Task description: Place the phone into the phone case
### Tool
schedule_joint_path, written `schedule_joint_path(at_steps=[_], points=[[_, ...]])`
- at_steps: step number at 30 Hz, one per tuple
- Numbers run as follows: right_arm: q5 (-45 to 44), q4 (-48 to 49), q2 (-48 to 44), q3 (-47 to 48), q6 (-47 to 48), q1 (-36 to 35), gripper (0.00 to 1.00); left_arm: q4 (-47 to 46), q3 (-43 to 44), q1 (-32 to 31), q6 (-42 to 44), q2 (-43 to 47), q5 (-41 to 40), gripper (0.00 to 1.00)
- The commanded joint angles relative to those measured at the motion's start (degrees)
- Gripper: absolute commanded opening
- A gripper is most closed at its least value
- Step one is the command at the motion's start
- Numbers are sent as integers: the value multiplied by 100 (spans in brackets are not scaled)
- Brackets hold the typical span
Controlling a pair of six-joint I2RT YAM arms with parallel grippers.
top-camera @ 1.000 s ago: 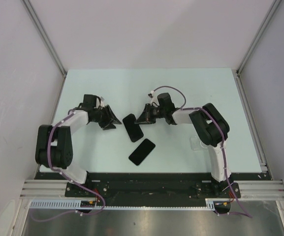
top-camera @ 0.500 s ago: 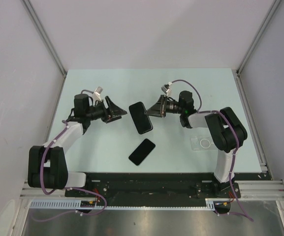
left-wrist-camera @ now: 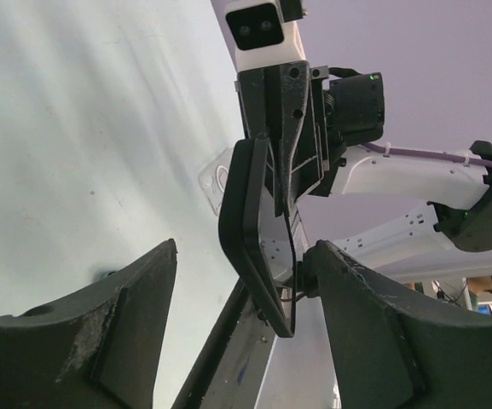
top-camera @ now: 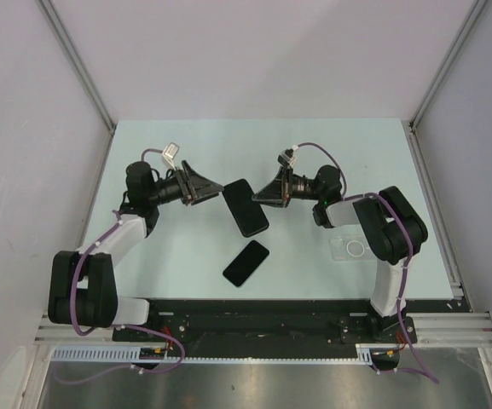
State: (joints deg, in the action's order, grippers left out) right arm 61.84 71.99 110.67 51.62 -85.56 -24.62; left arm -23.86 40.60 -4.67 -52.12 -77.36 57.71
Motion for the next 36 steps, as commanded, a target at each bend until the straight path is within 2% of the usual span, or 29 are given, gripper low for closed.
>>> schedule_joint_path(at_steps=[1,10,13,19,20,23,26,27,30,36], points=[[21,1924,-11,7,-242,-25,0,-594,0,-175,-281,-42,223,70],[-14,1924,-46,-38,-233,-87,0,-594,27,-333,-352,-191,126,61],[-6,1924,-63,-46,-251,-104,0,-585,27,-342,-360,-183,100,52],[3,1924,-81,-55,-268,-139,0,-532,45,-359,-325,-209,91,26],[12,1924,-90,-46,-251,-139,1,-480,53,-360,-273,-209,91,18],[3,1924,-98,-55,-260,-139,6,-103,167,-412,-1,-192,30,0],[-32,1924,-98,-55,-286,-131,17,835,421,-474,543,-139,-181,0],[-23,1924,-99,-46,-277,-139,22,1004,483,-500,823,-121,-234,0],[-58,1916,-90,-46,-286,-131,29,1348,581,-535,1063,-77,-357,0],[-111,1924,-81,-46,-312,-131,34,1349,589,-597,1098,-103,-287,0]])
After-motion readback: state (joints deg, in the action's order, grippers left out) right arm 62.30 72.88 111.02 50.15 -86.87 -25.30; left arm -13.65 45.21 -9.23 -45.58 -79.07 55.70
